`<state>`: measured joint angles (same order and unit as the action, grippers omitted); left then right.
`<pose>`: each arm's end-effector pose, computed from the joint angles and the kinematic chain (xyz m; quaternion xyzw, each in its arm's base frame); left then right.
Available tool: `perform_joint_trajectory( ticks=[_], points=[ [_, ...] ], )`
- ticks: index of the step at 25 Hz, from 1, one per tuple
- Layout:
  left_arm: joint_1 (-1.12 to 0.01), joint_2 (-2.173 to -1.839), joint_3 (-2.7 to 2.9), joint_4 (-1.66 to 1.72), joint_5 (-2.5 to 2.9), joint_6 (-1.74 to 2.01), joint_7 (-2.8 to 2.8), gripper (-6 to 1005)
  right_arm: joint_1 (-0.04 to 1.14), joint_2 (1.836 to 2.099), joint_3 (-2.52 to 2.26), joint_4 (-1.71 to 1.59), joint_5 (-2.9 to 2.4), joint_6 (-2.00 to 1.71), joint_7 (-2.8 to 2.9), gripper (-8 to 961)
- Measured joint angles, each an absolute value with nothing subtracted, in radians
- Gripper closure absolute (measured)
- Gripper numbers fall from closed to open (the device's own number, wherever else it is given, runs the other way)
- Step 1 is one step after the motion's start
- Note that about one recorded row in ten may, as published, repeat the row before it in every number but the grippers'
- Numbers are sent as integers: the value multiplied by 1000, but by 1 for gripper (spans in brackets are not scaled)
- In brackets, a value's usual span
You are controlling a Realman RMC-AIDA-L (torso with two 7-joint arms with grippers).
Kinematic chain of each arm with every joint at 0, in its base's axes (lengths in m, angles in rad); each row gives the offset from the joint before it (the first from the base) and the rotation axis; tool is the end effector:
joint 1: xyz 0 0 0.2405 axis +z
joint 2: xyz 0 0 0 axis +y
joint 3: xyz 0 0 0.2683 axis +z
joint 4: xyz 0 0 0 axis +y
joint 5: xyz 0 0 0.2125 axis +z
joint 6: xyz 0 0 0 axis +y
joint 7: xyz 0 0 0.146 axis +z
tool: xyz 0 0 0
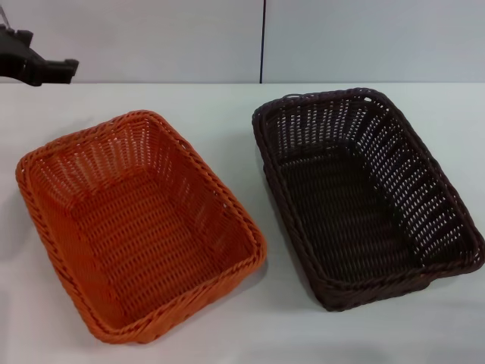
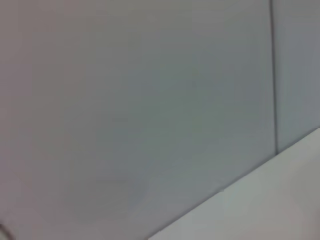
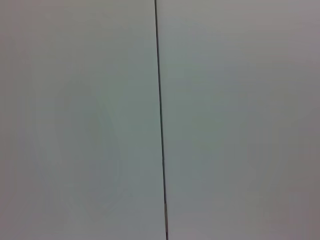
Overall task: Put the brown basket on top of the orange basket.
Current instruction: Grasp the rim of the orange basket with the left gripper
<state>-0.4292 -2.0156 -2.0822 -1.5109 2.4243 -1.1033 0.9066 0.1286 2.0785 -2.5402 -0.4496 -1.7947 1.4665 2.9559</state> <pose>-0.2211 0.4081 0.1284 -0.8591 -0.2297 -0.0155 0.4571 0.3616 0.2375 -0.0051 -0.5391 0.2389 0.2918 0.7531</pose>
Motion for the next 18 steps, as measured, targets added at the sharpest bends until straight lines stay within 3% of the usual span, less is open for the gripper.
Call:
perform_joint_trajectory(
  ticks=[3,6,18],
  points=[
    [-448,-2054,-2093,-1522,2565,-1116,891,169,130,2078,-2540,-449,-1795,1467,2956,274],
    [-448,-2061,-2056,-1531,2638,-1111,862,169,131,2078,-2541,-452,-1795,1467,2956,274],
    [-489,-2053,-2036,-1589,2726,-1284,757,167,126,2080,-2546,-455,-1795,1469,2956,273]
  ],
)
